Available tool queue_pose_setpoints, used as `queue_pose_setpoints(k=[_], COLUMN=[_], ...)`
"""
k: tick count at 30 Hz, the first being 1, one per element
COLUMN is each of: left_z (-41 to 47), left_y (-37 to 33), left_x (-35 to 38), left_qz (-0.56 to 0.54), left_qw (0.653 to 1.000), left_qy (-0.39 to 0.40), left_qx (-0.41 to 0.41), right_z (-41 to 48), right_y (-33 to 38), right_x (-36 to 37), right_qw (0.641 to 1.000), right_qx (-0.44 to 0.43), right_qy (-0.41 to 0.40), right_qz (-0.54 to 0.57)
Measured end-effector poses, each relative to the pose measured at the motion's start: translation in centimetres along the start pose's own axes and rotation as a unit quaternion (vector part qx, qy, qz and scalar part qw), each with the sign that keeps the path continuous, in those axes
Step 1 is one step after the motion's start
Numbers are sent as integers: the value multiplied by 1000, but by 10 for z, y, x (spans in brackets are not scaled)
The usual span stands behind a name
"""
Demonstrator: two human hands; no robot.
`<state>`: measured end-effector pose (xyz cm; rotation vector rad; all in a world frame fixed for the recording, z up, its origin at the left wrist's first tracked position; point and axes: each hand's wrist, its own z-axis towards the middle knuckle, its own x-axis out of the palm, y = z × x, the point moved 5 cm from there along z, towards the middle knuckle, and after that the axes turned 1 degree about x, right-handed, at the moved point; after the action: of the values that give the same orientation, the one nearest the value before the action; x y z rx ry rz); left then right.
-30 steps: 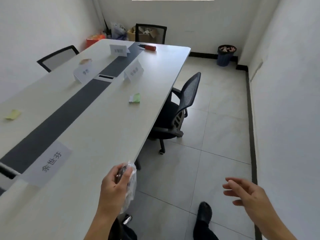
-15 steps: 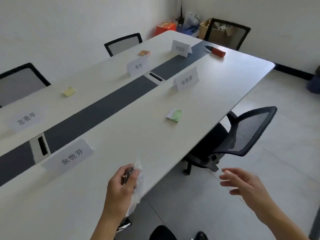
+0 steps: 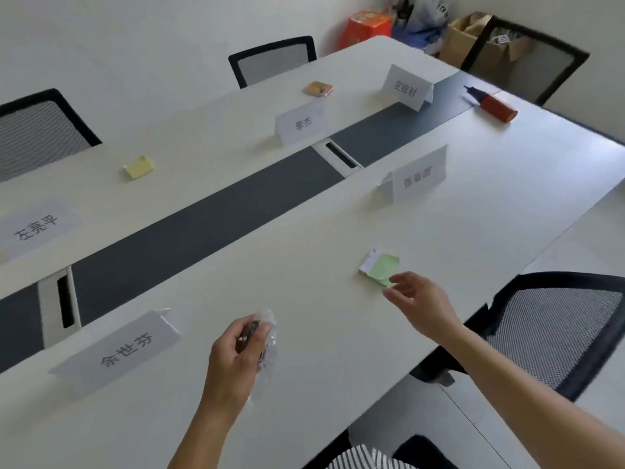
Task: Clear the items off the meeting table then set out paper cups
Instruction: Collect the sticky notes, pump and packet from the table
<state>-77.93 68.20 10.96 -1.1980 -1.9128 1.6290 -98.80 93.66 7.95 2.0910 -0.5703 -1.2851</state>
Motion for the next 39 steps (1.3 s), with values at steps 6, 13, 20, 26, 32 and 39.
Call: queue_pose_setpoints(k=[6, 13, 20, 26, 32, 39], left_z=[42, 33, 50, 70, 71, 47], left_y=[-8, 25, 12, -23, -40, -61], left_x=[-2, -11, 2, 12, 37, 114], left_qz=[21, 15, 22, -5, -19, 5], left_qw=[1000, 994, 996, 999, 997, 983], left_qy=[-2, -56, -42, 5, 68, 182], left_qx=[-7, -94, -82, -35, -10, 19], right_z=[109, 155, 157, 113, 27, -73], right_y=[8, -33, -31, -23, -28, -69], right_x=[57, 84, 73, 42, -5, -61], right_qw=[956, 931, 970, 935, 794, 869], right_qx=[-88, -69, -3, 171, 191, 202], right_qy=[39, 52, 44, 130, 169, 45], right_qz=[-276, -354, -238, 283, 551, 451])
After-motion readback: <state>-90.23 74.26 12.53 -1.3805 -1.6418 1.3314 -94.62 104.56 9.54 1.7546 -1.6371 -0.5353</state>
